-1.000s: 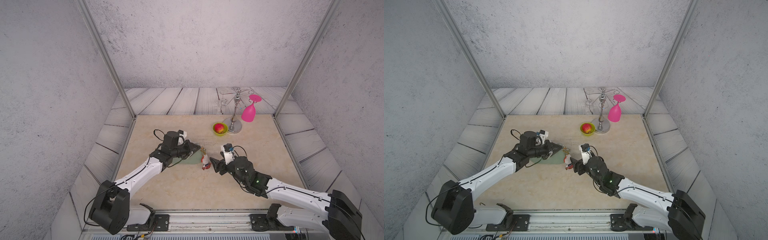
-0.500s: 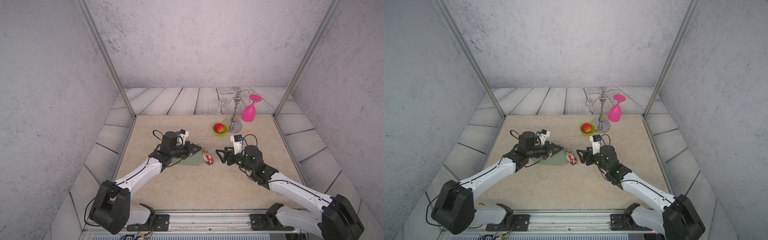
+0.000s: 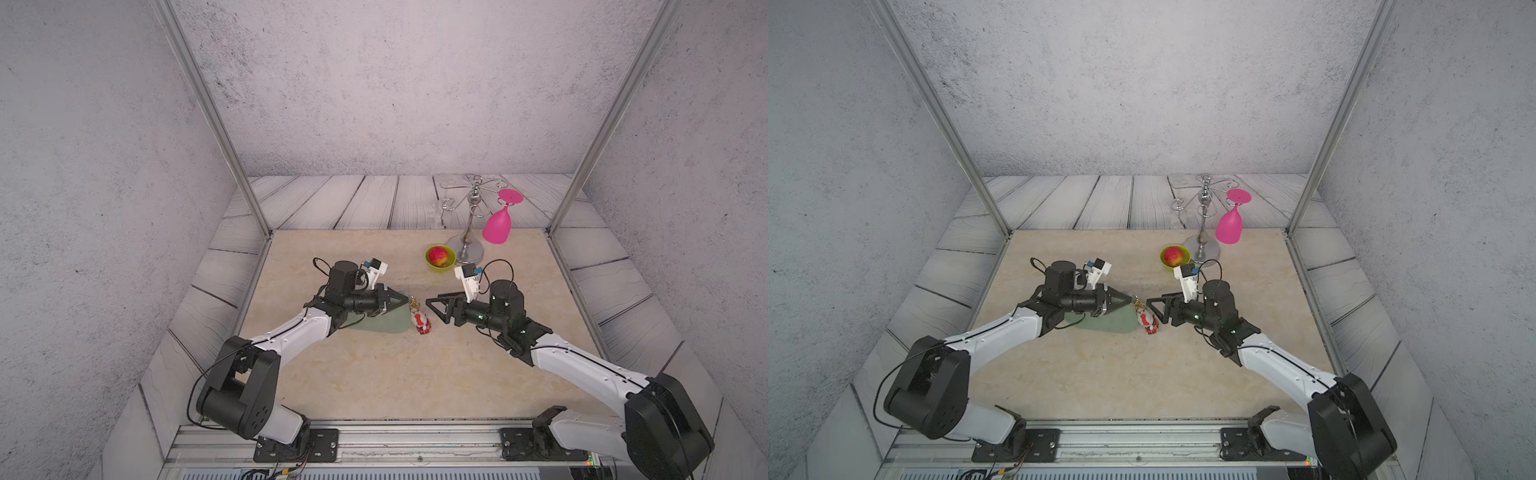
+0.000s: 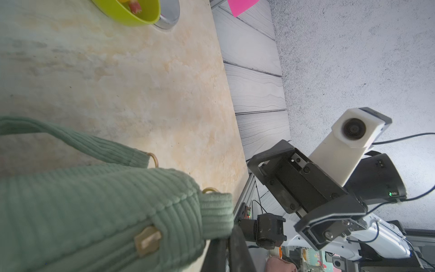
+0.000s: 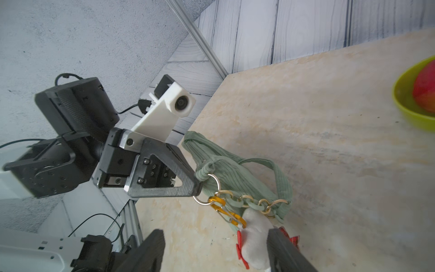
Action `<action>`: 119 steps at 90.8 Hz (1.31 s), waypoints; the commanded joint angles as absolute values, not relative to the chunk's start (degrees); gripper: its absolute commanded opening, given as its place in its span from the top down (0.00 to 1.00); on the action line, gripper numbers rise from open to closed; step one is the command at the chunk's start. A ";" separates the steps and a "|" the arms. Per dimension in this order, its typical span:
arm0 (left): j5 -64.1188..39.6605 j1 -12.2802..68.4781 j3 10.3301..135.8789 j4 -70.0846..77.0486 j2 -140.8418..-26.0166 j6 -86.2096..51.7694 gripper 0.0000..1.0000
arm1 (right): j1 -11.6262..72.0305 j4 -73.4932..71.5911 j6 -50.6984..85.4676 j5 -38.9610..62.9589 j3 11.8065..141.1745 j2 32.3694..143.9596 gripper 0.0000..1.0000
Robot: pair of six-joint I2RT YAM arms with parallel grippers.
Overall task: Remove the decoration from the bag
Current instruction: Place the bag at the center of the board.
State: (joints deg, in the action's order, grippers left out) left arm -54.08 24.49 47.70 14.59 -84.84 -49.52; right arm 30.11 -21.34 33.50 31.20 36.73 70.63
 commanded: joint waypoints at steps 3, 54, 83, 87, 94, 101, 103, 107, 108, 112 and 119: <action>-58.30 24.08 48.33 18.83 -85.25 -49.18 1.00 | 29.52 -25.71 35.79 37.54 35.11 72.12 0.28; -59.37 24.02 49.28 20.10 -85.34 -51.12 1.00 | 28.48 -31.98 36.63 44.34 34.88 80.70 0.31; -59.16 23.99 51.04 21.18 -84.83 -54.02 1.00 | 28.48 -39.75 39.38 46.85 33.10 86.50 0.34; -59.15 23.99 51.24 21.16 -84.96 -54.02 1.00 | 28.48 -41.33 40.14 47.15 32.77 87.06 0.36; -58.95 24.01 51.49 20.93 -85.35 -54.01 1.00 | 28.47 -43.50 41.36 47.91 32.32 87.70 0.44; -58.97 24.01 51.58 21.32 -85.97 -54.19 1.00 | 28.43 -44.46 42.09 48.32 32.05 87.86 0.57; -58.97 24.00 51.55 21.52 -86.11 -54.22 1.00 | 28.46 -44.73 42.38 48.47 31.90 87.82 0.61; -58.94 23.99 51.62 21.74 -86.37 -54.31 1.00 | 28.46 -45.14 42.87 48.71 31.68 87.57 0.65; -58.91 23.99 51.65 21.73 -86.47 -54.31 1.00 | 28.47 -45.20 42.92 48.74 31.57 87.51 0.65; -58.94 23.93 51.73 21.71 -86.80 -54.07 1.00 | 28.47 -45.61 43.26 48.88 31.08 87.07 0.68; -59.05 23.85 51.99 21.63 -87.42 -53.56 1.00 | 28.48 -45.73 43.65 49.05 30.14 86.02 0.70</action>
State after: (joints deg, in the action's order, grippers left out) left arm -57.98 24.47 49.69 18.96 -86.54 -54.30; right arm 28.62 -43.24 42.28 47.20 31.75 87.57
